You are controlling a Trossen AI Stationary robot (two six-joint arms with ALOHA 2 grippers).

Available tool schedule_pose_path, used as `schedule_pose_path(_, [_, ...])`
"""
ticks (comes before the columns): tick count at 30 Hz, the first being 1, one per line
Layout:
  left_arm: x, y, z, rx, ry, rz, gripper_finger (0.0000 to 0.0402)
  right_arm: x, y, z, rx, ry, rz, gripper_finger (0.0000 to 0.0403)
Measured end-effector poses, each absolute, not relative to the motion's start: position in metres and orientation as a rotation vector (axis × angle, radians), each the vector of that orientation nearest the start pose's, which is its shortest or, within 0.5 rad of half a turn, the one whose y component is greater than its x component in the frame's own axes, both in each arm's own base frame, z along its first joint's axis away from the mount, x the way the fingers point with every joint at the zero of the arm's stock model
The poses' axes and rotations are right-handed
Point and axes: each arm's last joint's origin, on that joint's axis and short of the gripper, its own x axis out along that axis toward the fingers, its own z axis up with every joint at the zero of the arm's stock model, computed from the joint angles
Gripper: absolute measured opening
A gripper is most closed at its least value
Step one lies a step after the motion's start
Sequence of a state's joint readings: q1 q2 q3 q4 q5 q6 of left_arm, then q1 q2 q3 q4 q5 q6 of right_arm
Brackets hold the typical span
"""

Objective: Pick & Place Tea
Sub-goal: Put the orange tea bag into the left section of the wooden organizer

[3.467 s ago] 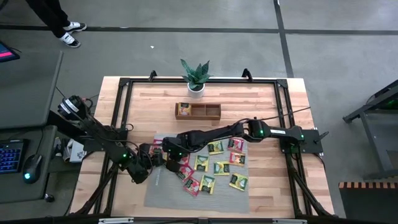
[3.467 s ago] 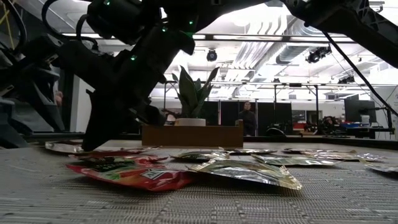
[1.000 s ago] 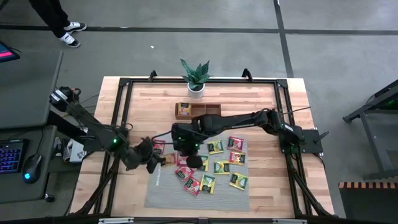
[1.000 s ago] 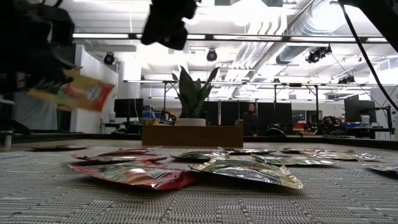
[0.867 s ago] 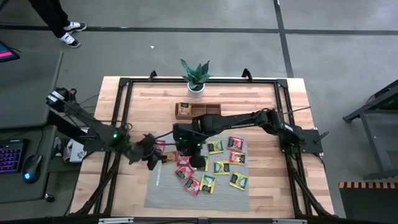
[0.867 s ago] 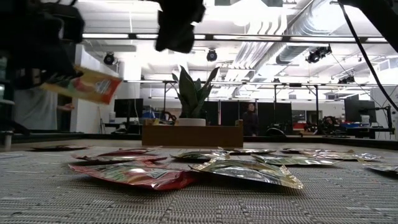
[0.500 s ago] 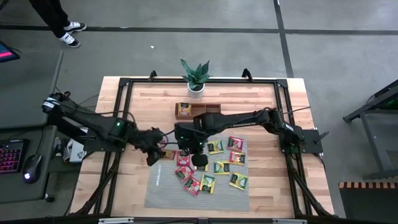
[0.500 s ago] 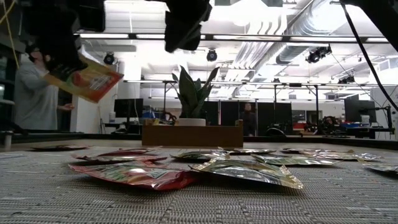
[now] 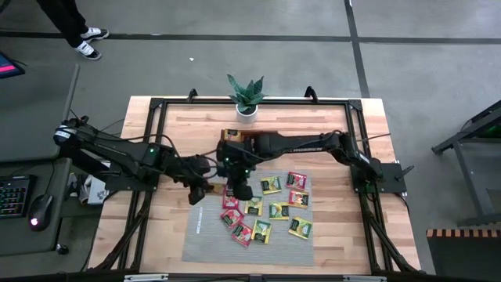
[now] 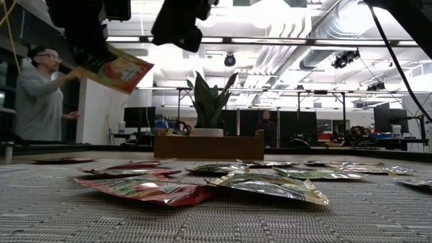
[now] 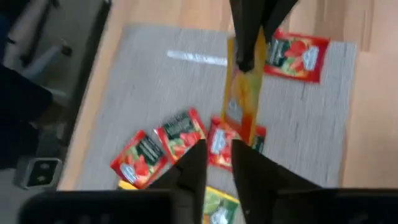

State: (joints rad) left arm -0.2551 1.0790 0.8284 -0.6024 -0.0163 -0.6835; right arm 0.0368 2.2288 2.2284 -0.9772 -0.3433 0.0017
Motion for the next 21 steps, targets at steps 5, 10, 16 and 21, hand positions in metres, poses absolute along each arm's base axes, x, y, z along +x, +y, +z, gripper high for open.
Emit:
schedule_pose_path(5, [0.206, -0.053, 0.262, -0.527, 0.864, 0.071, 0.0, 0.481, 0.022, 0.295, 0.151, 0.942, 0.347, 0.0151])
schedule_pose_path(10, [0.207, -0.052, 0.266, -0.51, 0.828, 0.106, 0.0, 0.481, 0.021, 0.295, 0.135, 0.943, 0.337, 0.0189])
schedule_pose_path(16, [0.21, -0.052, 0.284, -0.485, 0.78, 0.108, 0.0, 0.481, 0.014, 0.294, 0.124, 0.952, 0.295, 0.0196])
schedule_pose_path(21, [0.209, -0.051, 0.286, -0.479, 0.782, 0.116, 0.0, 0.48, 0.007, 0.293, 0.133, 0.965, 0.266, 0.0196])
